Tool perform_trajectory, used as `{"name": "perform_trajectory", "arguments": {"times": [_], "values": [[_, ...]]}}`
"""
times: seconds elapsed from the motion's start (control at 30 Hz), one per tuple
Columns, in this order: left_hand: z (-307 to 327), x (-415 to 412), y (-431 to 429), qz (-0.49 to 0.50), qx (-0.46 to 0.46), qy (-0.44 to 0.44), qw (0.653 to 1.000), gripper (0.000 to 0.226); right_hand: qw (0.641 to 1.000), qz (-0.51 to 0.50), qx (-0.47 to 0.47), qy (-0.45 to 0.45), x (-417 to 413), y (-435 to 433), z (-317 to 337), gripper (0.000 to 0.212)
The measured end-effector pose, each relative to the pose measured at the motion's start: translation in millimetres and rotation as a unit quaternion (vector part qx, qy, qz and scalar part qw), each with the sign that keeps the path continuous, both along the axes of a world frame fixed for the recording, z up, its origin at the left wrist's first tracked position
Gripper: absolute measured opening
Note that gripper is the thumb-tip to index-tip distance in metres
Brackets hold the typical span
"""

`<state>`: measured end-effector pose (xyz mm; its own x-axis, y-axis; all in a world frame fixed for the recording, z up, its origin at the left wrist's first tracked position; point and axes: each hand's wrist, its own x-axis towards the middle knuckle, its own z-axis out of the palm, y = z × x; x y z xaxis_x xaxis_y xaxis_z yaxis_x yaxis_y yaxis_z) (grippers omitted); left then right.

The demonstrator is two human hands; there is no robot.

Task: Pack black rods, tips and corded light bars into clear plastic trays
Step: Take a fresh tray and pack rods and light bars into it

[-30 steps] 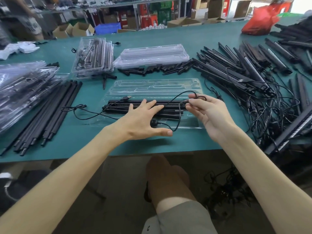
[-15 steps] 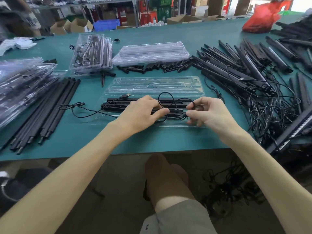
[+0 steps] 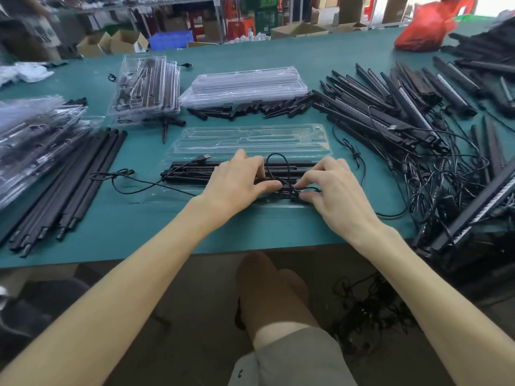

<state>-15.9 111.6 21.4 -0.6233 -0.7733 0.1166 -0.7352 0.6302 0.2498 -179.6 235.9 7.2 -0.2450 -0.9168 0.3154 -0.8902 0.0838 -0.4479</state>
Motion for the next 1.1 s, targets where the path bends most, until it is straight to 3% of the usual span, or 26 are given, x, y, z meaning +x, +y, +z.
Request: {"name": "perform_trajectory", "arguments": {"times": [0.07, 0.23, 0.5, 0.63, 0.97, 1.1], "values": [[-0.7, -1.2, -1.7, 0.003, 0.007, 0.007, 1.0, 0.051, 1.0, -0.004, -0.019, 0.021, 2.2, -0.7, -1.0, 0.013], [3.1, 4.7, -16.2, -0.011, 0.038, 0.016, 0.999, 0.051, 0.999, 0.011, -0.004, -0.05, 1.6, -2.9, 1.0, 0.01], [8.1, 12.7, -30.6, -0.052, 0.088, 0.023, 0.994, 0.05, 0.999, 0.042, -0.029, -0.006, 5.9, 8.6, -5.5, 0.023], [12.5, 18.0, -33.1, -0.063, 0.114, 0.036, 0.991, 0.06, 0.997, 0.023, -0.036, -0.057, 2.3, 8.7, -6.2, 0.017], [7.0, 17.0, -28.3, -0.069, 0.08, 0.036, 0.994, 0.074, 0.993, 0.006, -0.054, -0.103, 1.7, 4.3, -10.9, 0.011], [5.4, 20.1, -24.9, -0.074, 0.098, 0.034, 0.992, 0.079, 0.995, -0.059, -0.081, -0.023, 7.1, 2.8, -18.8, 0.011]]}}
